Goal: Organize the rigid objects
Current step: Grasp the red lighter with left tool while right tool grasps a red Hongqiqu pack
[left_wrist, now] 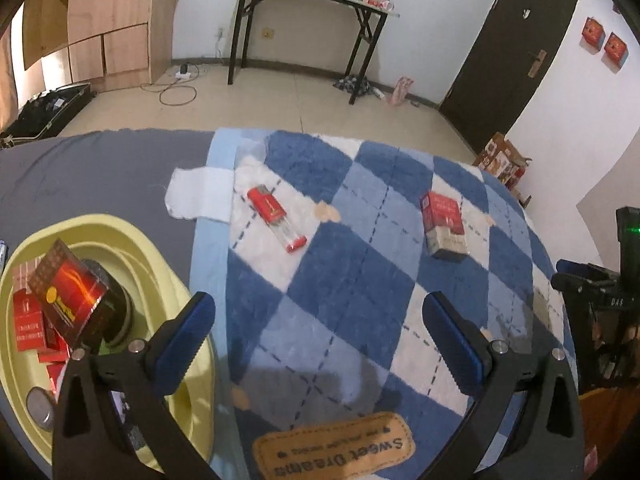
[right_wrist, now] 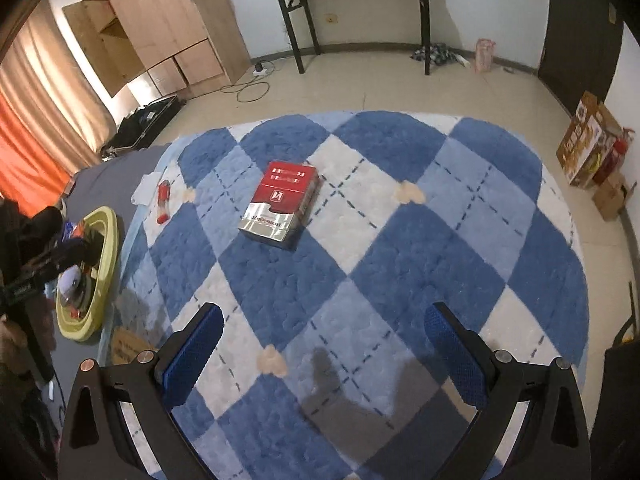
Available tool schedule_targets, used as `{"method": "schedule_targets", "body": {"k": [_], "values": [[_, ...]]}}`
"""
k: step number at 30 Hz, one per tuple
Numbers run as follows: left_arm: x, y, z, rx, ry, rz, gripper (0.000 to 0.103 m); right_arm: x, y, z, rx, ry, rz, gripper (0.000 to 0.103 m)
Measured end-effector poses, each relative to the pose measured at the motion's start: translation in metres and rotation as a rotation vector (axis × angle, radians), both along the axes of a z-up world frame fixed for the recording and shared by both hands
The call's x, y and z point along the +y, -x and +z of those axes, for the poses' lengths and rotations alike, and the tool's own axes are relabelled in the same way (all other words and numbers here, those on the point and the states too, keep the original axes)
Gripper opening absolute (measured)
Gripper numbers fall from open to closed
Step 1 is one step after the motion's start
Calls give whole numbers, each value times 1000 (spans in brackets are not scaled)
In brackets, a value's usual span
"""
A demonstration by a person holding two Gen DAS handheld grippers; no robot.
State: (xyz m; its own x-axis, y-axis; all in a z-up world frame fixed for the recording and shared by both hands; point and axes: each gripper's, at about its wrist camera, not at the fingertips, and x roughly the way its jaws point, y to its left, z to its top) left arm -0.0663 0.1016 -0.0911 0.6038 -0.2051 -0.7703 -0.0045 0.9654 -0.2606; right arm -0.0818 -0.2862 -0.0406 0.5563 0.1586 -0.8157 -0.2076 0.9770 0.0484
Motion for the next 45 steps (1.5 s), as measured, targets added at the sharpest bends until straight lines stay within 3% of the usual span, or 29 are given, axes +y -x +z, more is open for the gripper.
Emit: {"method": "schedule_targets", "body": {"k": [8,14,17,20,22,25,27,29,31,33,35,42,44,45], "values": [[3,-11,3,0,-47,29,103,5,-34,-16,58,-18,-79,103],[-10,-59,-19,34,24,149,103,39,-74,-29,-57,-18,-216,103],[-13,-78,-35,37,7,206,100,61,-84,-38,-119,-33,-215,103],[-14,-97,-52,60,-27,215,88,79,-91,-58,-136,-22,-203,102],[-10,-107,-62,73,-65,250,88,89,-99,-72,-139,20,-186,102],[-4,-116,-77,104,-53,273,86,100,-112,-83,-165,42,-141,101],[-2,-118,-87,113,-64,278,78,103,-120,-93,-166,82,-136,98],[-3,-115,-89,80,-84,283,74,101,-125,-102,-156,109,-157,87],[-9,-112,-87,19,-130,250,51,97,-130,-110,-153,98,-170,85],[-14,-109,-87,-15,-165,205,43,97,-128,-115,-190,89,-152,83],[-13,-106,-88,-34,-165,182,42,103,-124,-119,-232,111,-112,67],[-9,-117,-96,-65,-191,130,44,110,-123,-129,-282,127,-54,60],[-8,-115,-94,-85,-173,123,37,110,-123,-131,-288,120,-49,58],[-5,-112,-93,-96,-152,126,27,109,-123,-131,-288,110,-47,57]]}}
